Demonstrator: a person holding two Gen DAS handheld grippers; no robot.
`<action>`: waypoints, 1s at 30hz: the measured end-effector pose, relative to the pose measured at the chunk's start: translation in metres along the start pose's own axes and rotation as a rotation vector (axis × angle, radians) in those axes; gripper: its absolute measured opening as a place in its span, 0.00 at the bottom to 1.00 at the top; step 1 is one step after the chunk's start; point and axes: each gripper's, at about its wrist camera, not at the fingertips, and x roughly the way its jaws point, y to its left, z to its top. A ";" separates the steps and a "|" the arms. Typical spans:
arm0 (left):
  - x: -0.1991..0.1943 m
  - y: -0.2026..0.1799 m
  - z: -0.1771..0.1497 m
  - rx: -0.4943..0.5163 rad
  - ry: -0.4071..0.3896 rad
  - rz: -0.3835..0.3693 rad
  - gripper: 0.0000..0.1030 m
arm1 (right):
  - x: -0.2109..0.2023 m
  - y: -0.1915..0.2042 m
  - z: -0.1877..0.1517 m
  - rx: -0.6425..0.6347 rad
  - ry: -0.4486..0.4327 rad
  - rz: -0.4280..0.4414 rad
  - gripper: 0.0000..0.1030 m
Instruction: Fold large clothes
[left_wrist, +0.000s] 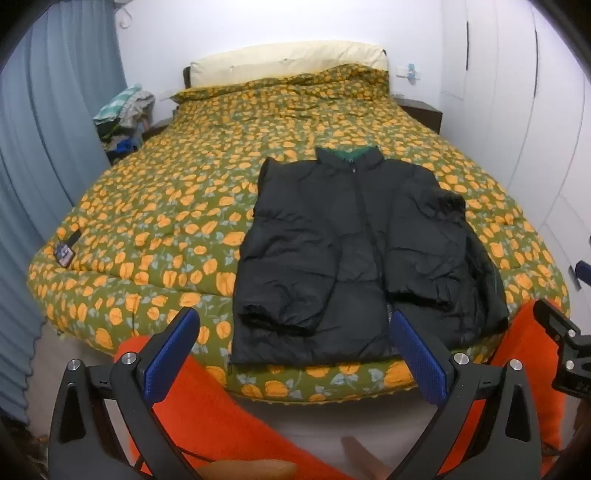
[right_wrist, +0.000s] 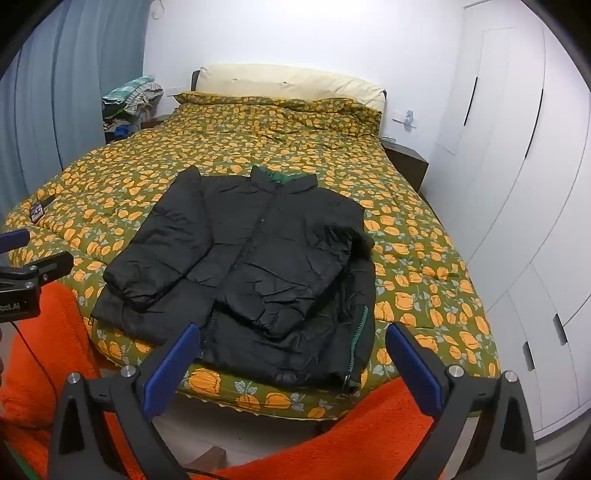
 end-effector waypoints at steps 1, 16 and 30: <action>0.000 0.000 0.000 0.001 0.001 -0.003 1.00 | 0.000 0.000 0.000 0.002 -0.002 0.001 0.99; -0.002 0.004 -0.005 0.002 0.003 0.003 1.00 | -0.003 0.005 0.000 0.010 -0.005 0.016 0.99; -0.008 -0.006 0.002 0.008 0.010 0.013 1.00 | -0.007 0.005 -0.003 0.017 -0.020 0.024 0.99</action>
